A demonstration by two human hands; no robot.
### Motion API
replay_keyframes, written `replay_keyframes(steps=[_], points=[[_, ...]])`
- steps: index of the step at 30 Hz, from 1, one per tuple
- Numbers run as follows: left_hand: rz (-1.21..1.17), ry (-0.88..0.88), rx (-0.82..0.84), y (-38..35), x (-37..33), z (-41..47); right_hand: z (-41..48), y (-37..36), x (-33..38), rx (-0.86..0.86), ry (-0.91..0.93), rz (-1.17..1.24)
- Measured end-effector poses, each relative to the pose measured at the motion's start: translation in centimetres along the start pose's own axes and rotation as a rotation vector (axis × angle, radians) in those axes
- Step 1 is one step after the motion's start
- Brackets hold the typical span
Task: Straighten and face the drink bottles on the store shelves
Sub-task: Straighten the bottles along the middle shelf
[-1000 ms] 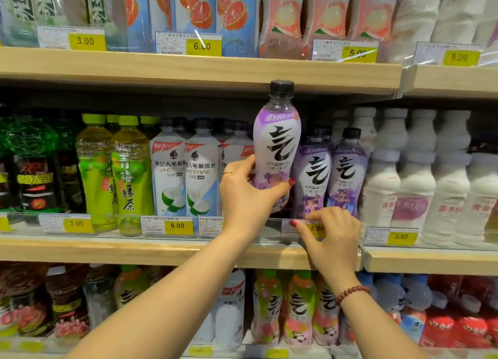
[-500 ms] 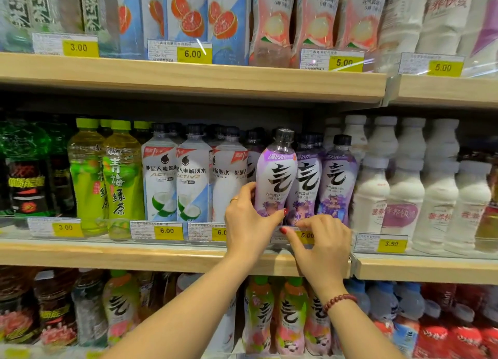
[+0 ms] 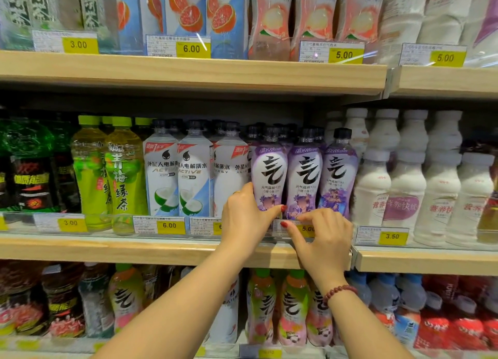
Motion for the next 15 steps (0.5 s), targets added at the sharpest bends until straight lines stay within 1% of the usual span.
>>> replay_keyframes(steps=[7,10,15], points=[[-0.053,-0.060,0.056,0.22,0.22,-0.04,-0.02,0.11,0.13,-0.008,0.002,-0.014],[0.002,-0.085,0.027,0.25,0.35,-0.35,0.04,0.14,0.18,-0.008,-0.001,-0.016],[-0.085,-0.093,-0.072,0.55,0.41,-0.70,0.02,0.12,0.16,-0.002,-0.008,-0.010]])
Point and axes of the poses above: each hand's wrist, its own z-axis towards the middle knuckle, its own y-axis out of the back of the hand, x = y × z, the point moved 4 cm from there along z, towards the middle knuckle, and after that the axes turned 8 degrees about -y, right-handed, at the moved point
